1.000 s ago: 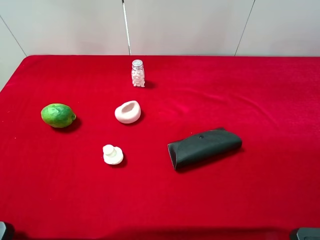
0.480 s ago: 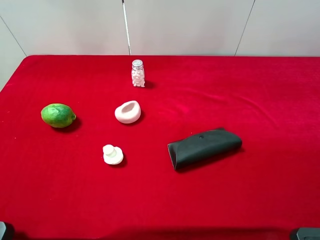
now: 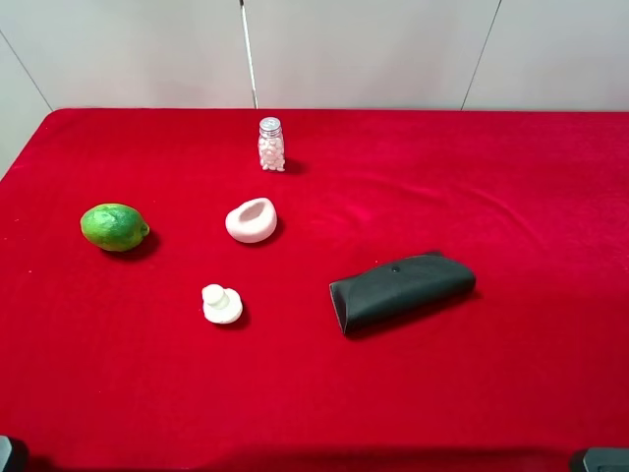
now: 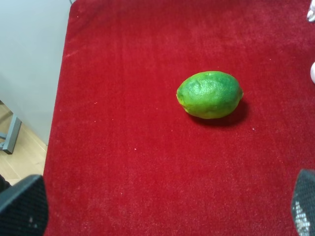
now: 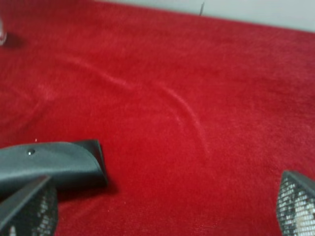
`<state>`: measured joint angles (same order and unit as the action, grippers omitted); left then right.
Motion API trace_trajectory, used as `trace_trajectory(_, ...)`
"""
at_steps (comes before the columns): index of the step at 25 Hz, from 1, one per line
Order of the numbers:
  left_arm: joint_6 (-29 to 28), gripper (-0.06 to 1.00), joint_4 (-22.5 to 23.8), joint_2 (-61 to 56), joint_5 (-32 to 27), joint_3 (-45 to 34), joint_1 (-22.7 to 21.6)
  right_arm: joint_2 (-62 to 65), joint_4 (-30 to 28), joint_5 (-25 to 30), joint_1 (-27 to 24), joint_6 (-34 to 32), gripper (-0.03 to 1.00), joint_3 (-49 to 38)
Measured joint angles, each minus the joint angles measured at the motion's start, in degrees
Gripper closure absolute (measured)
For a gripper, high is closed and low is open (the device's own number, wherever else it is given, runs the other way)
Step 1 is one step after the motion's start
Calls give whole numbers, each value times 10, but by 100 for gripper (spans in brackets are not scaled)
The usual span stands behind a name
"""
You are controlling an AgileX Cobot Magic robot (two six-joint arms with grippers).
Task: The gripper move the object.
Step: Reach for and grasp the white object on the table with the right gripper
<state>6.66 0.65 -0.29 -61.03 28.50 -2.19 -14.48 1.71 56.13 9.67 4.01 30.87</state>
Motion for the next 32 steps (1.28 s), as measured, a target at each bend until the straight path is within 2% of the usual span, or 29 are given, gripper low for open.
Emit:
trace_trajectory(10, 0, -3, 0, 0, 0, 0, 0, -144, 77, -73, 0, 128, 27, 2)
trace_trajectory(15, 0, -3, 0, 0, 0, 0, 0, -195, 90, -92, 11, 170, 27, 2)
trace_trajectory(28, 0, -3, 0, 0, 0, 0, 0, -323, 92, -176, 179, 179, 27, 3)
trace_trajectory(32, 0, -3, 0, 0, 0, 0, 0, -380, 92, -192, 229, 179, 27, 31)
